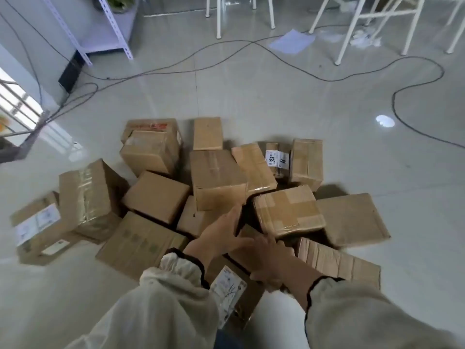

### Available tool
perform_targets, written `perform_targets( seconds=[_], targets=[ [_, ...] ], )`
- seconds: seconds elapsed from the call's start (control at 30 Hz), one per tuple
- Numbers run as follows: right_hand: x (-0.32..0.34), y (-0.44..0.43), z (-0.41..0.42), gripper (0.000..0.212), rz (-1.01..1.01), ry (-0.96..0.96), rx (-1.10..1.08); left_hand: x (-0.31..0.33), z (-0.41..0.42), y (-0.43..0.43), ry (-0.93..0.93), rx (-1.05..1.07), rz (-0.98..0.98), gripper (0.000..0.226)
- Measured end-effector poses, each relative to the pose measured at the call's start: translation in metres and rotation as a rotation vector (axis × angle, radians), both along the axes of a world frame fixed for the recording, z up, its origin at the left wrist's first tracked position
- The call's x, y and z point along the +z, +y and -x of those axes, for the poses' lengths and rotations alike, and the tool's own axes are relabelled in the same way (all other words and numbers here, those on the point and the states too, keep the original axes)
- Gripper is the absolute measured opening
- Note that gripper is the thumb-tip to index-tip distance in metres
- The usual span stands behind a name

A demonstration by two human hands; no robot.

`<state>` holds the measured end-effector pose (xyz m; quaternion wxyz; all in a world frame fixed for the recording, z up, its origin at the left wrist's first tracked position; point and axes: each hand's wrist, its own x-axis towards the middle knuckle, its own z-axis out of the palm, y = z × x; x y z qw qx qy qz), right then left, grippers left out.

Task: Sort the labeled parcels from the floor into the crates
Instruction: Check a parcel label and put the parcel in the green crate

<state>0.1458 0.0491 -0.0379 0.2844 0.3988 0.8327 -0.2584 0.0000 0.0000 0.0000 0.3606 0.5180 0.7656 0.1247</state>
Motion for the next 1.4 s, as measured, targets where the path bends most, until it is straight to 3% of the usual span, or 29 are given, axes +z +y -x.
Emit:
perform_targets(
  seconds=[0.17,0.3,0.47,0.63,0.73,0.83,0.97,1.07,1.13,1.2,1.27,1.33,1.37,1.4],
  targets=[
    [-0.011,-0.004,-0.001,0.115,-0.148,-0.151,0.12,-0.001,-0.001,-0.002,-0.011,0.004,0.063,0.099],
    [-0.016,-0.003,-0.002,0.112,-0.231,-0.171,0.177,-0.007,0.002,-0.005,0.001,0.007,0.076,0.099],
    [0.001,0.009,-0.006,0.12,-0.137,0.002,0.083,-0.014,0.001,-0.013,-0.181,0.269,0.017,0.092],
    [0.039,0.025,-0.008,0.12,-0.286,0.303,0.142,0.006,0.024,-0.005,-0.464,0.485,-0.077,0.077],
    [0.071,0.023,-0.003,0.114,-0.411,0.394,0.247,0.029,0.032,-0.006,-0.721,0.603,-0.109,0.064],
    [0.078,0.012,0.003,0.105,-0.733,0.547,0.428,0.045,0.045,-0.007,-0.998,0.786,-0.044,0.062],
    [0.061,0.004,0.003,0.07,-1.037,0.731,0.62,0.056,0.058,-0.012,-1.041,0.811,0.019,0.051],
    [0.06,0.007,0.005,0.06,-1.081,0.808,0.657,0.058,0.061,-0.018,-1.085,0.817,-0.041,0.044],
    [0.059,0.007,0.009,0.069,-1.005,0.851,0.553,0.06,0.061,-0.021,-1.104,0.818,-0.098,0.035],
    [0.069,0.005,0.012,0.086,-0.749,0.929,0.201,0.062,0.059,-0.021,-1.119,0.785,-0.179,0.031],
    [0.096,0.003,0.013,0.081,-0.26,1.081,-0.254,0.065,0.057,-0.022,-1.116,0.769,-0.235,0.032],
    [0.113,0.011,0.008,0.047,0.227,1.225,-0.642,0.068,0.06,-0.025,-1.079,0.727,-0.221,0.037],
    [0.117,0.018,0.003,0.037,0.457,1.195,-0.809,0.071,0.06,-0.027,-1.053,0.676,-0.193,0.042],
    [0.119,0.028,-0.001,0.042,0.645,1.125,-0.906,0.075,0.061,-0.028,-1.035,0.607,-0.161,0.047]
  ],
)
